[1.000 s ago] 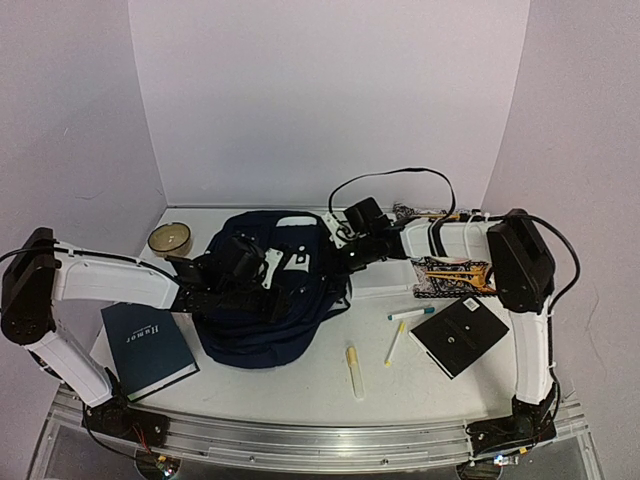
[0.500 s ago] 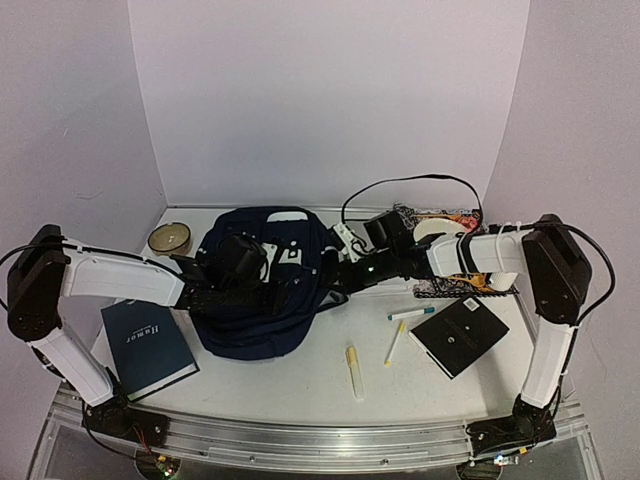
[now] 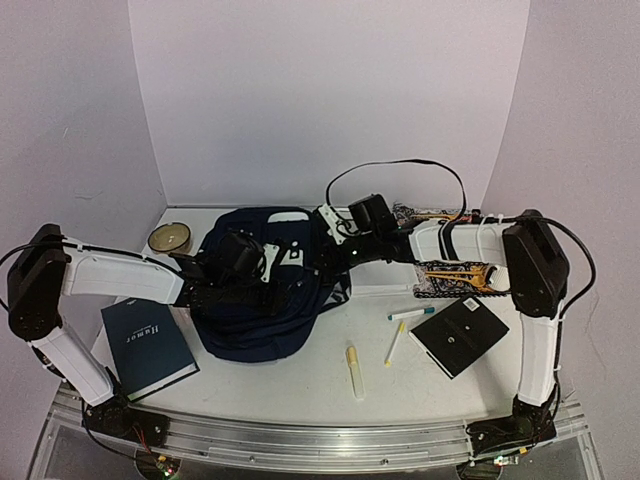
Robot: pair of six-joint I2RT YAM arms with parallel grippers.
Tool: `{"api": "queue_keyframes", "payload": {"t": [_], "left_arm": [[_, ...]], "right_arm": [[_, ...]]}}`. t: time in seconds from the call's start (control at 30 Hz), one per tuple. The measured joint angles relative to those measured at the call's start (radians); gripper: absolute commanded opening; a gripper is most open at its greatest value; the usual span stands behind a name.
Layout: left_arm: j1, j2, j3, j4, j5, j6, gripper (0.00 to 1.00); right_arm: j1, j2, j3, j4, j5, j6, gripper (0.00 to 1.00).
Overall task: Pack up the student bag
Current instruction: Adjust the second largest pocket of the student bag.
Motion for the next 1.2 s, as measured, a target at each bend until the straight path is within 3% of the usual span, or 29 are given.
{"api": "queue_keyframes", "payload": {"t": [0.27,0.67,0.87,1.03,1.2], "left_arm": [[0.000,0.000,0.000,0.000,0.030,0.001,0.00],[0.003,0.000,0.000,-0.014,0.051,0.006,0.00],[0.007,-0.003,-0.001,-0.024,0.051,0.011,0.00],[0.007,-0.007,-0.004,-0.024,0.051,0.017,0.00],[0.005,-0.008,-0.007,-0.024,0.042,0.016,0.00]], "right_arm": [[0.000,0.101,0.083,-0.063,-0.021,-0.120,0.39],[0.000,0.180,0.164,-0.125,-0.013,-0.218,0.40],[0.003,0.205,0.200,-0.140,0.027,-0.232,0.26],[0.006,0.205,0.201,-0.131,0.061,-0.229,0.04],[0.010,0.187,0.168,-0.112,0.088,-0.219,0.00]]}}
